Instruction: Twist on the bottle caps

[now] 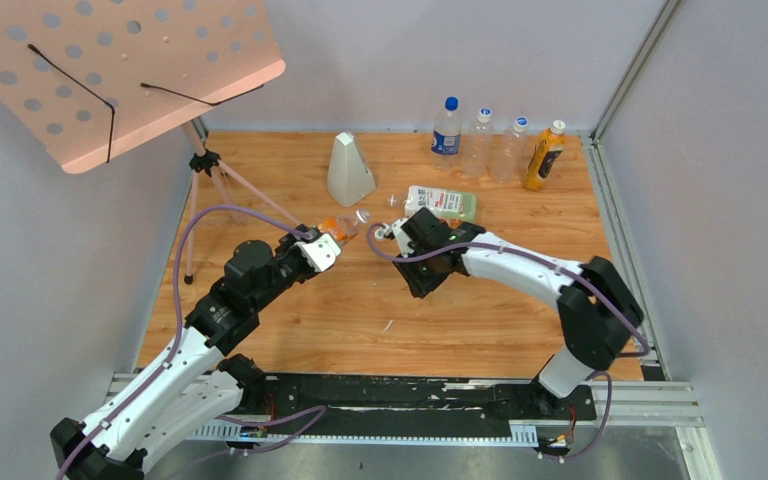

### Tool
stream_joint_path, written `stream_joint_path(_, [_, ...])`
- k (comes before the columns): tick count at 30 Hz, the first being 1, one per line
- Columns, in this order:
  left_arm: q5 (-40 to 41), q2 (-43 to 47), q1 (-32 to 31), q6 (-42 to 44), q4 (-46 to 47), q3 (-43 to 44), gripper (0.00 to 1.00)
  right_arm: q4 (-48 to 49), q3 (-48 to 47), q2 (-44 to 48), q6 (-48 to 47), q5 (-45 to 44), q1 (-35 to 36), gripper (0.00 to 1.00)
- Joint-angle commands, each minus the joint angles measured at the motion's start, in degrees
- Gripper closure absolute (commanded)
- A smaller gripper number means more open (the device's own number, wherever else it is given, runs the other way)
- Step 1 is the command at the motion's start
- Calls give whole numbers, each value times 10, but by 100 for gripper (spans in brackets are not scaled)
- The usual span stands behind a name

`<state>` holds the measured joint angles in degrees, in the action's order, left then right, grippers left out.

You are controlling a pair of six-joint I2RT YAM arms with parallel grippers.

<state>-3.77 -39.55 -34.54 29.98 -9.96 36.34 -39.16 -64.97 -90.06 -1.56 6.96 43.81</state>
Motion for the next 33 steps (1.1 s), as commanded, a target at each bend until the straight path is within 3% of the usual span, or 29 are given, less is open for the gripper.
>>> stream_joint_path(1, [-163,-16,41,-18,-44,59,100,26,-37,111,-67,108,-38,91])
stream_joint_path(8, [-329,-46,89,26,-143,124,100,69,-42,225,-242,284,-64,93])
stream_joint_path(12, [-387,-56,96,42,-179,151,100,89,-41,259,-351,334,-64,95])
stream_joint_path(18, [-458,-70,97,49,-213,180,100,95,-49,282,-490,430,-64,92])
stream_joint_path(33, [-519,-107,97,78,-285,240,100,98,-35,296,-610,542,-63,89])
